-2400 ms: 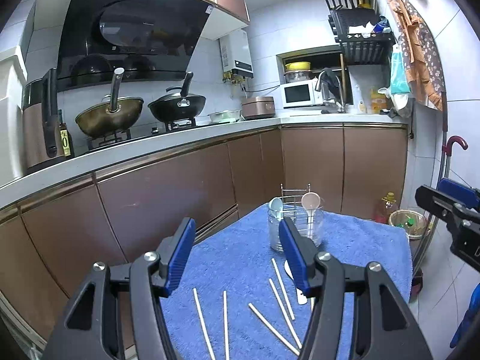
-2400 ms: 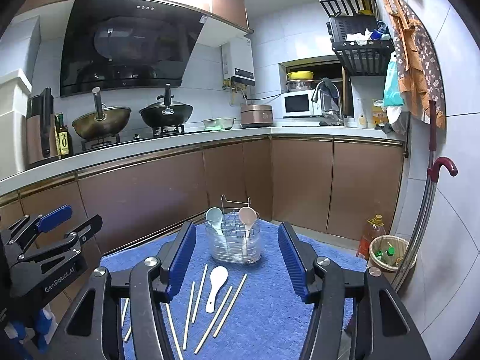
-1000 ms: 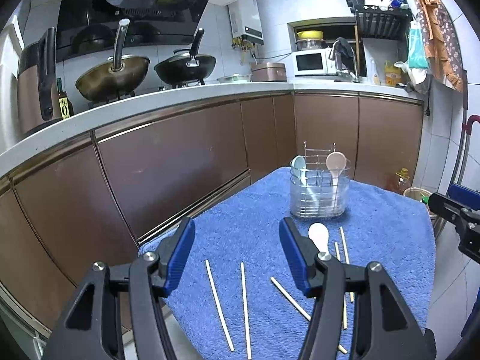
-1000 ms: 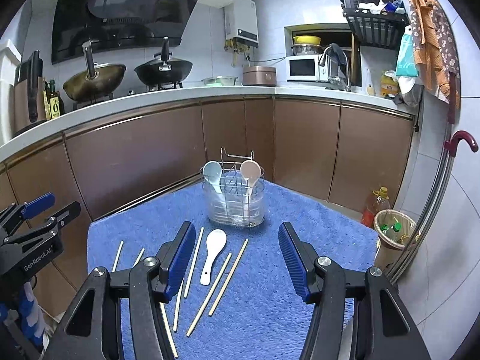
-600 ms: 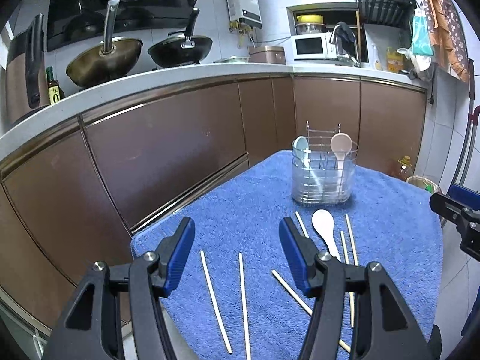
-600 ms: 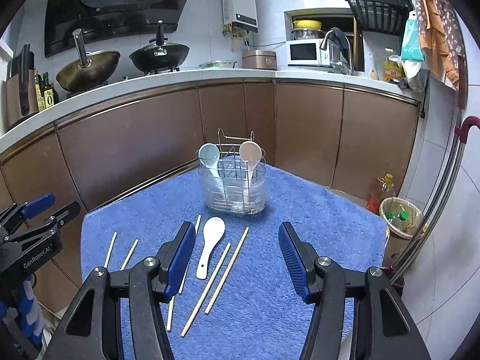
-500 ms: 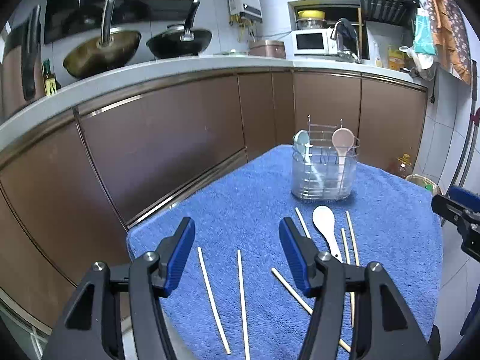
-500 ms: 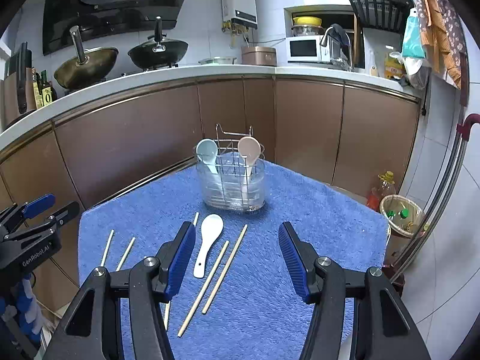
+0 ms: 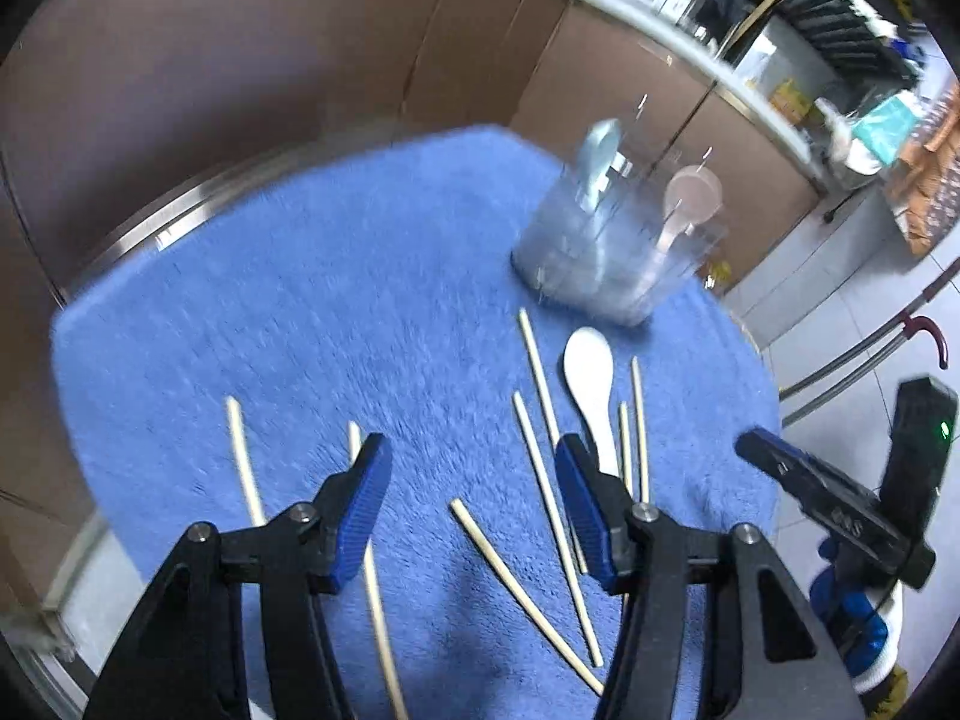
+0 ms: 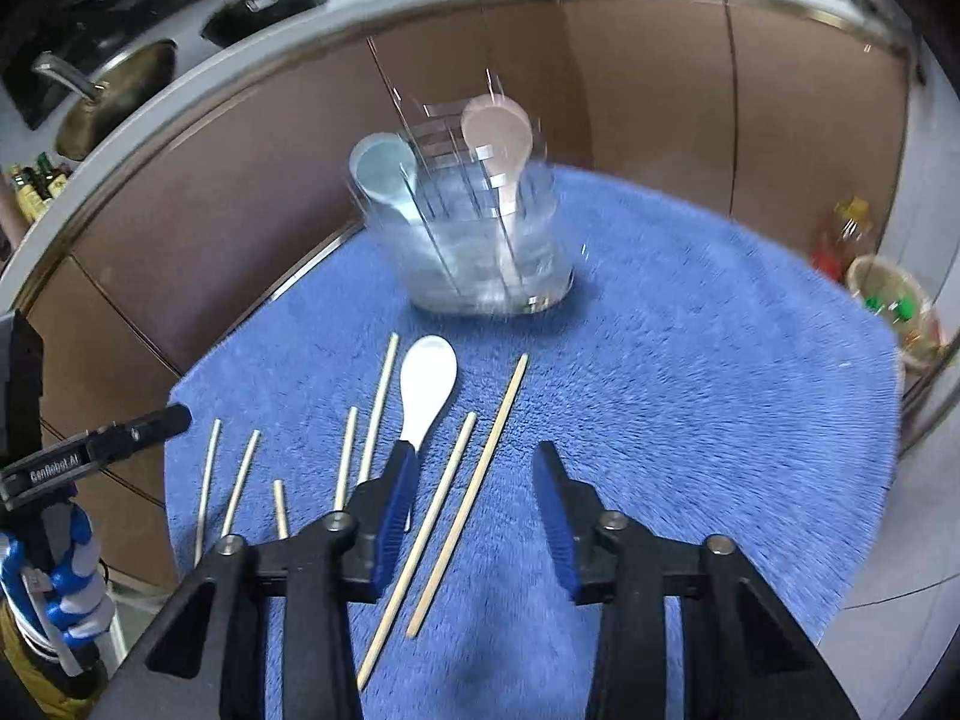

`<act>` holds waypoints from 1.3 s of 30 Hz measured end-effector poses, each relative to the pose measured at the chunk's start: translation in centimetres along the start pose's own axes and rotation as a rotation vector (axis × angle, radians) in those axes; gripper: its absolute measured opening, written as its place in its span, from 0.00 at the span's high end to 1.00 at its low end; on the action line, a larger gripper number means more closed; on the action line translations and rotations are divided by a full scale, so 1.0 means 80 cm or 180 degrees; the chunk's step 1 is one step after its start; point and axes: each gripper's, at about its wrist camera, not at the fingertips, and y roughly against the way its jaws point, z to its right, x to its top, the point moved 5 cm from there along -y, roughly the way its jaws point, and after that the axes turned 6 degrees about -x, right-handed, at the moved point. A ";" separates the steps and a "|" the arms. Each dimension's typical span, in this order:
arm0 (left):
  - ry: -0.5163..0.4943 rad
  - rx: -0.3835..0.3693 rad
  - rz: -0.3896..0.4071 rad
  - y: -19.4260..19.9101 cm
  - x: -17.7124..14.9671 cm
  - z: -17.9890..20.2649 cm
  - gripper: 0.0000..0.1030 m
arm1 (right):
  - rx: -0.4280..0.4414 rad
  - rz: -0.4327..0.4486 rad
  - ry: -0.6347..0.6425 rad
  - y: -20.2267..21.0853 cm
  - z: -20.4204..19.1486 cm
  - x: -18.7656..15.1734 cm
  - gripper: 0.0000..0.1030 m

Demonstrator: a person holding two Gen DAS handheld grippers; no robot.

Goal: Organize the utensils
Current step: 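Grasp a wooden chopstick with the left tool while the right tool grasps another chopstick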

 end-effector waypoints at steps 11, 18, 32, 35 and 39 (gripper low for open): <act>0.0300 0.0083 -0.0604 -0.045 -0.034 -0.007 0.60 | -0.0121 -0.0610 -0.0116 -0.120 0.014 0.038 0.76; 0.0452 0.0272 -0.0874 -0.070 -0.040 -0.010 0.68 | -0.0406 -0.0723 0.0028 -0.145 0.008 0.044 0.84; 0.0458 0.0564 -0.0788 -0.092 -0.046 0.018 0.96 | -0.0139 -0.0696 -0.0010 -0.126 0.019 0.038 0.94; 0.0326 0.0448 -0.0551 -0.070 -0.045 0.033 0.95 | 0.0029 -0.0539 -0.0004 -0.094 0.028 0.032 0.94; 0.0064 0.0305 -0.0168 -0.026 -0.036 0.059 0.95 | 0.0199 -0.0253 0.0064 -0.041 0.032 0.028 0.94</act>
